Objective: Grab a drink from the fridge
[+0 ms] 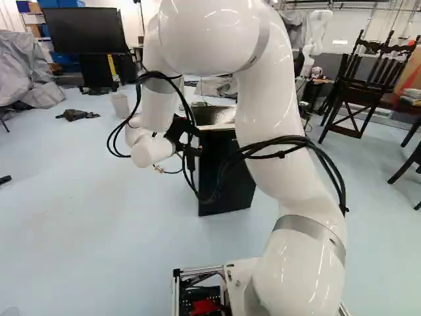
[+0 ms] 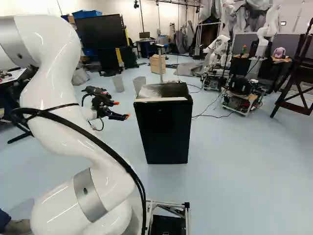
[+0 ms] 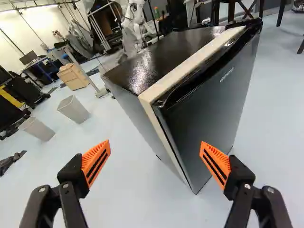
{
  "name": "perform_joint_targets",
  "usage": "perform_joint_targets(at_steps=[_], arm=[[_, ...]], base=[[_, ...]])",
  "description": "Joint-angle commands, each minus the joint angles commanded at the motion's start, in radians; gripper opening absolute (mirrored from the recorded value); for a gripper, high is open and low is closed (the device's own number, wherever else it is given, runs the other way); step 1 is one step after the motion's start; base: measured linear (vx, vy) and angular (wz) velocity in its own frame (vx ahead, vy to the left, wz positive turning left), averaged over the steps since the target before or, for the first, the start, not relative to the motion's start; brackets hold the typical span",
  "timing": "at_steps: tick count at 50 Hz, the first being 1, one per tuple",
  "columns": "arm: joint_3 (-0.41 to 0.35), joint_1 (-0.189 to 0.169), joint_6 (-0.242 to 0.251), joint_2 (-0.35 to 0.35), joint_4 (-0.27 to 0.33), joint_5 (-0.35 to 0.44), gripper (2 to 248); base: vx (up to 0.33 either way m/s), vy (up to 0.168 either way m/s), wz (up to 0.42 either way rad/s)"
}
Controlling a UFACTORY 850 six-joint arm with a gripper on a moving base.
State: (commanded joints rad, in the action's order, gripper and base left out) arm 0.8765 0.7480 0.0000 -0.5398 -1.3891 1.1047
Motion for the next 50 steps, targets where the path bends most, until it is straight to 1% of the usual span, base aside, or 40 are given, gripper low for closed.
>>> perform_joint_targets(at_steps=[50], arm=[[-0.005,-0.071,0.0,0.003,0.0,0.0,247]], base=[[0.0,0.0,0.0]])
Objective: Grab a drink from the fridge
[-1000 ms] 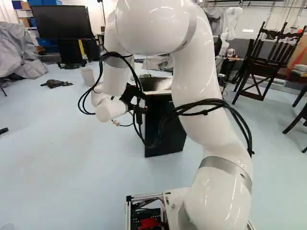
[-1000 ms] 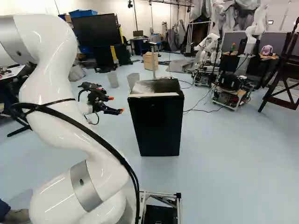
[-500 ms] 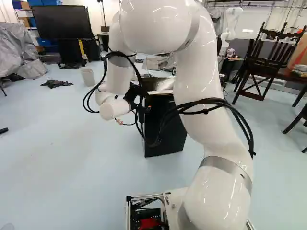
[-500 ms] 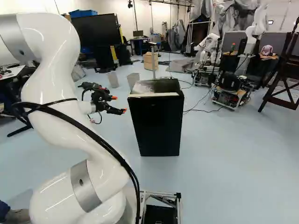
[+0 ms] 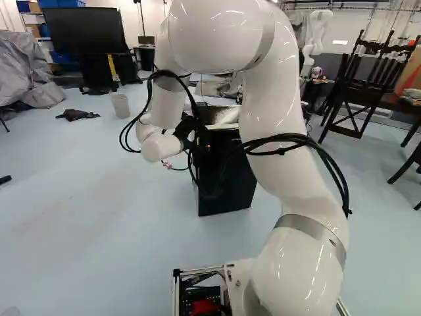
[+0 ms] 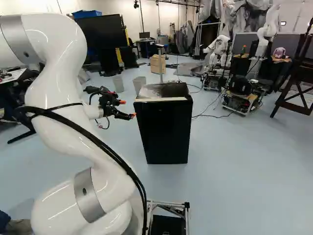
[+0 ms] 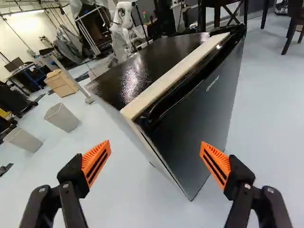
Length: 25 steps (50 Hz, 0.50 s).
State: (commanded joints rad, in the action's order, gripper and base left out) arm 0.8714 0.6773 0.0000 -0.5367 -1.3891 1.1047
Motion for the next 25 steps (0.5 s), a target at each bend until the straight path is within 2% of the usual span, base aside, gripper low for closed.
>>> perform_joint_targets(at_steps=[25], arm=[[0.009,-0.01,0.011,-0.006,0.0,0.0,247]], base=[[0.0,0.0,0.0]])
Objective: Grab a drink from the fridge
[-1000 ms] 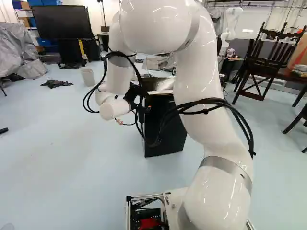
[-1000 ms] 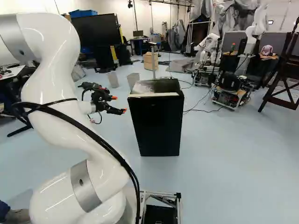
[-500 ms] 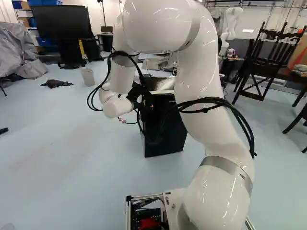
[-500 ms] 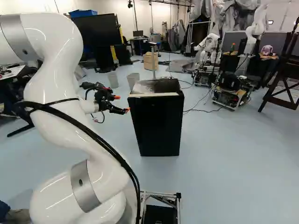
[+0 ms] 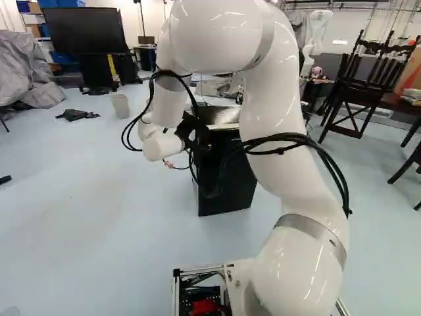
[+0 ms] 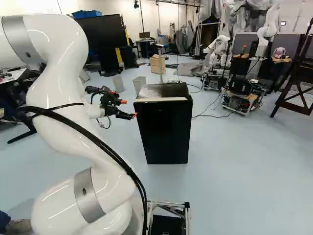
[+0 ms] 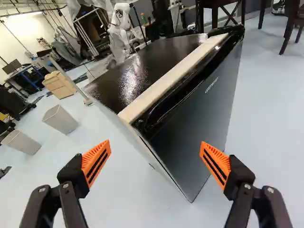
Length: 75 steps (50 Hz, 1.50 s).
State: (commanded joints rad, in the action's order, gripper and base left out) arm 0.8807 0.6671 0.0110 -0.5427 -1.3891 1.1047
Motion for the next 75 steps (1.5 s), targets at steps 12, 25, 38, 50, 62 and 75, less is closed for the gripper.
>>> perform_joint_targets(at_steps=[12,25,38,50,62,75], arm=[[0.0,0.0,0.106,0.0,0.0,0.0,247],[0.0,0.0,0.239,0.0,0.0,0.0,247],[0.0,0.0,0.271,0.0,0.0,0.0,247],[0.005,-0.002,0.272,-0.003,-0.003,0.0,247],[0.018,-0.007,0.272,-0.011,-0.018,0.0,247],[0.031,-0.012,0.272,-0.02,-0.036,0.0,247]], base=[[0.0,0.0,0.0],[0.0,0.0,0.0],[0.0,0.0,0.0],[0.0,0.0,0.0],[0.0,0.0,0.0],[0.0,0.0,0.0]])
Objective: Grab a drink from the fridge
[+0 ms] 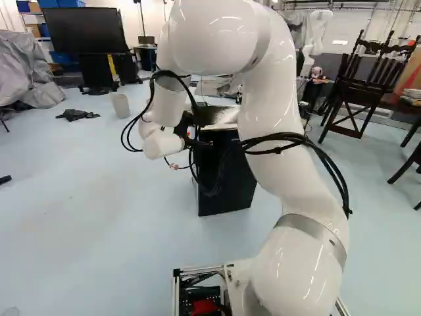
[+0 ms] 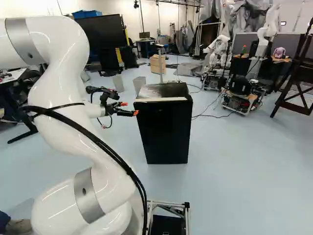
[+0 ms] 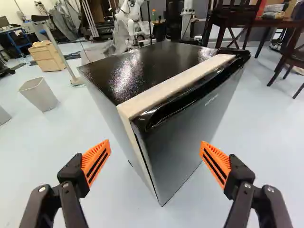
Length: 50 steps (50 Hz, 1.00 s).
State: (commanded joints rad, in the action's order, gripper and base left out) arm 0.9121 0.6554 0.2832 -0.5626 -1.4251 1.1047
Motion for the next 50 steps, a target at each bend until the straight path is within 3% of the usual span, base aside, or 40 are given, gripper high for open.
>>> perform_joint_targets(at_steps=[50], arm=[[0.044,-0.02,0.0,-0.028,-0.066,0.0,247]], base=[[0.0,0.0,0.0]])
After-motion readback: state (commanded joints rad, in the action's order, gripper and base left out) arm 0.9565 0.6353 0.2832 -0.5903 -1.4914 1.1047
